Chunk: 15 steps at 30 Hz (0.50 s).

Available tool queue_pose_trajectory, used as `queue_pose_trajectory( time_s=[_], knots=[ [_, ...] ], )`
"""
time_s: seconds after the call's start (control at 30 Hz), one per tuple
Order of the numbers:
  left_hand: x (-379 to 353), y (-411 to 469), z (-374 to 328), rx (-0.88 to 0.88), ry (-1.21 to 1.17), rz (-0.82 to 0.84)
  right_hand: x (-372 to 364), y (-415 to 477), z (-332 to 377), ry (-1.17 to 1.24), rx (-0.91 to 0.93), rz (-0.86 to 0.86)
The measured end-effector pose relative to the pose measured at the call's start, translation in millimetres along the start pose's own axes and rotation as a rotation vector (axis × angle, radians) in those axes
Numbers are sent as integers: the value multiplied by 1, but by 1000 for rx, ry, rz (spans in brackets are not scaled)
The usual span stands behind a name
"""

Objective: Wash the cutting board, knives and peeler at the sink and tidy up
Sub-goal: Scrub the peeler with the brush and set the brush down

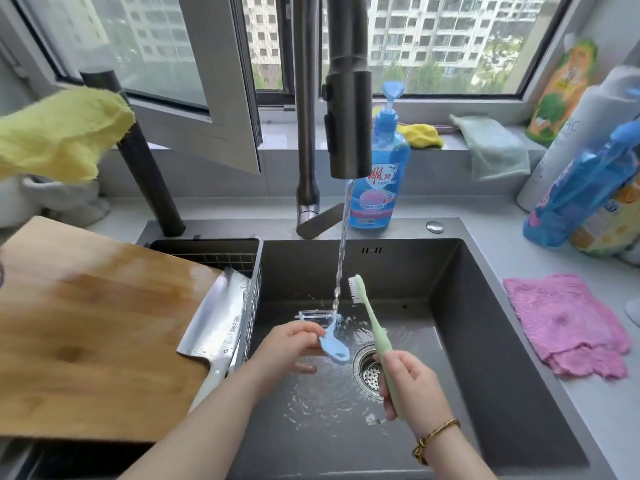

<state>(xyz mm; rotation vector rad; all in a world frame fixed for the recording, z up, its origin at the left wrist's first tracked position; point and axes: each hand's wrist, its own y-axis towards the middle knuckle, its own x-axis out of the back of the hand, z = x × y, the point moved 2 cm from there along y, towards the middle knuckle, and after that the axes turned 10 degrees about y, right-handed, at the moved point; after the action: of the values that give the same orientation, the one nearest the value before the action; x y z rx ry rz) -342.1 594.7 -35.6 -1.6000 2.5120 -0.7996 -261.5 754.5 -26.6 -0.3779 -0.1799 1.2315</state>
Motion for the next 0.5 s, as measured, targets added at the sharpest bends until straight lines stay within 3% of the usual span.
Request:
queue_pose_trajectory(
  time_s=[0.17, 0.3, 0.5],
  knots=[
    [1, 11, 3, 20, -52, -186, -2, 5, -13, -1, -36, 17],
    [-1, 20, 5, 59, 31, -193, -4, 8, -19, 3, -48, 7],
    [2, 24, 17, 187, -79, -220, -6, 13, -22, -143, 1, 17]
  ],
)
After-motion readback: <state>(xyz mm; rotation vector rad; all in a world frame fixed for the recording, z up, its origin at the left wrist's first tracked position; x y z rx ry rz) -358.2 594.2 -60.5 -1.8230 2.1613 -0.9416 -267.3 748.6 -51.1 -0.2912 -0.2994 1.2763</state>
